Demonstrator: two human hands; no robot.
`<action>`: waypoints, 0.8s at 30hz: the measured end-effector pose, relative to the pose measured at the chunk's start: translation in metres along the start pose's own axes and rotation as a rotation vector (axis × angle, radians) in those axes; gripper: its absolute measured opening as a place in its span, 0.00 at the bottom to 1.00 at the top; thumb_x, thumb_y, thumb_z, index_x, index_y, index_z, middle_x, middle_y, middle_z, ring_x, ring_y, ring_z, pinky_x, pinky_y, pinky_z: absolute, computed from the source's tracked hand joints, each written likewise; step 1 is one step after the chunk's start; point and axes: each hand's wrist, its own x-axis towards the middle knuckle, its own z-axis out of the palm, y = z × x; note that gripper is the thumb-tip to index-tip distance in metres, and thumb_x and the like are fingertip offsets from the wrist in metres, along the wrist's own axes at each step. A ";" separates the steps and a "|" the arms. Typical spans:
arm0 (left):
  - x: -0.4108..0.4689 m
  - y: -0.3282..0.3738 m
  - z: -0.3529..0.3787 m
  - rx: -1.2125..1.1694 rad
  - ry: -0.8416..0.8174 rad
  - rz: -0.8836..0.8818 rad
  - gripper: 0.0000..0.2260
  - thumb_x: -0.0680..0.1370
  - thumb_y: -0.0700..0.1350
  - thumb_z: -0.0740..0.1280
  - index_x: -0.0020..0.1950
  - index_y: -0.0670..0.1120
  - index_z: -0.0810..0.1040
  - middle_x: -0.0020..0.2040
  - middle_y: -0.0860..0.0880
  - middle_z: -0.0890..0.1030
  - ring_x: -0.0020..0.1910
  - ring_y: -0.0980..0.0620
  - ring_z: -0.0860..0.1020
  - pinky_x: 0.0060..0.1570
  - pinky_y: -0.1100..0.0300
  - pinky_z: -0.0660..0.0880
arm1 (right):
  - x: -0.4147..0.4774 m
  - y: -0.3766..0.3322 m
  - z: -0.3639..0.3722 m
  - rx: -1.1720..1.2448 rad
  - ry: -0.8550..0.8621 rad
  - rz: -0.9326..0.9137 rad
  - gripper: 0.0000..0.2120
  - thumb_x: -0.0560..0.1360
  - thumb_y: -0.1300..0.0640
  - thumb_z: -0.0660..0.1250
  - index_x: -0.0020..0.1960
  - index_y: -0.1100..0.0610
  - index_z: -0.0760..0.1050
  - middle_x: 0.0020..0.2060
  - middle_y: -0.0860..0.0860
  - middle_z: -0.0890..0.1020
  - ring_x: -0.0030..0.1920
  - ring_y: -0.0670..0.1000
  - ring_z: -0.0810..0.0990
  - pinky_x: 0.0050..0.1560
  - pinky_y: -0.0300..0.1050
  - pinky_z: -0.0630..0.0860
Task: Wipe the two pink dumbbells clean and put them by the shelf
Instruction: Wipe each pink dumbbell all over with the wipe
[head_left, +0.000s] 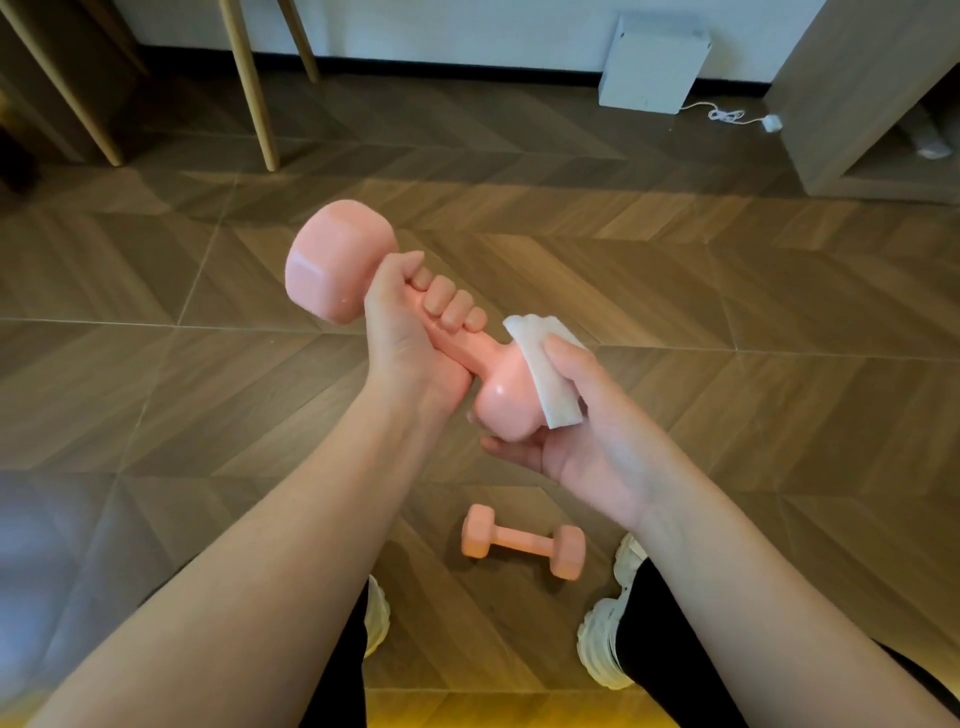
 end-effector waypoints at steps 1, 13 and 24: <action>-0.001 0.000 0.001 0.029 -0.011 -0.003 0.15 0.78 0.43 0.59 0.32 0.49 0.61 0.25 0.53 0.59 0.23 0.54 0.58 0.25 0.61 0.61 | 0.000 0.001 0.000 0.001 -0.012 0.015 0.27 0.70 0.49 0.73 0.67 0.54 0.73 0.57 0.60 0.79 0.54 0.60 0.79 0.50 0.58 0.81; -0.003 0.000 0.002 -0.020 0.066 -0.051 0.14 0.78 0.43 0.61 0.34 0.49 0.61 0.25 0.53 0.60 0.22 0.54 0.59 0.26 0.63 0.63 | 0.005 0.005 0.006 -0.225 0.226 -0.205 0.20 0.74 0.50 0.72 0.64 0.49 0.72 0.52 0.51 0.83 0.49 0.50 0.82 0.60 0.65 0.75; -0.001 0.003 0.001 -0.037 0.107 -0.027 0.13 0.78 0.44 0.63 0.35 0.47 0.63 0.25 0.52 0.62 0.22 0.54 0.62 0.27 0.62 0.65 | 0.003 0.004 0.004 -0.264 0.135 -0.281 0.29 0.62 0.52 0.78 0.62 0.47 0.74 0.57 0.48 0.82 0.57 0.48 0.83 0.50 0.45 0.80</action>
